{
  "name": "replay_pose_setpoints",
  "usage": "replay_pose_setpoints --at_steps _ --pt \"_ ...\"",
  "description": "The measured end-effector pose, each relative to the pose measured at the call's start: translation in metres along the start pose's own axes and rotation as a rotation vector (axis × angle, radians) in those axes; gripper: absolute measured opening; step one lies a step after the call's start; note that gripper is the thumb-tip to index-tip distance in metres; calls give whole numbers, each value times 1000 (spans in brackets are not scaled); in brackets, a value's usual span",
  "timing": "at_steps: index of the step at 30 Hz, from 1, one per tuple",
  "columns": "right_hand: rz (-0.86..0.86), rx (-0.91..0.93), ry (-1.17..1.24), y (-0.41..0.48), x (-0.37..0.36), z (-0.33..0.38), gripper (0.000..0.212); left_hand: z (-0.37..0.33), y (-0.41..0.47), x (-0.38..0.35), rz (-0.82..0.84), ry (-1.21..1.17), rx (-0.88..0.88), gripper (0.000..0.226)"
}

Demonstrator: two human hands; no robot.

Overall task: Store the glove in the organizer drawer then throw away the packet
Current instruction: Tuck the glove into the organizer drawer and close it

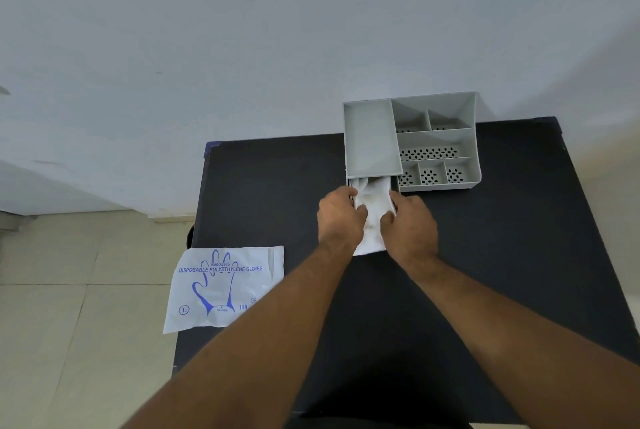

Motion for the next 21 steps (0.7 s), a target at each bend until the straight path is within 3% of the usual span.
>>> replay_pose_setpoints --at_steps 6,12,21 --pt "-92 15 65 11 0 2 42 -10 2 -6 -18 -55 -74 31" --pt "-142 36 149 9 4 0 31 -8 1 0 -6 -59 -93 37" --pt "-94 209 -44 -1 -7 -1 28 -7 -5 -3 -6 349 -373 34"
Point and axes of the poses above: each hand's wrist, its own y-axis towards the middle knuckle, its own x-axis out of the back of the hand, z = x × y, the point moved 4 cm from there along y, towards the middle knuckle, and after that the axes turned 1 degree about x, right-handed, at the moved point
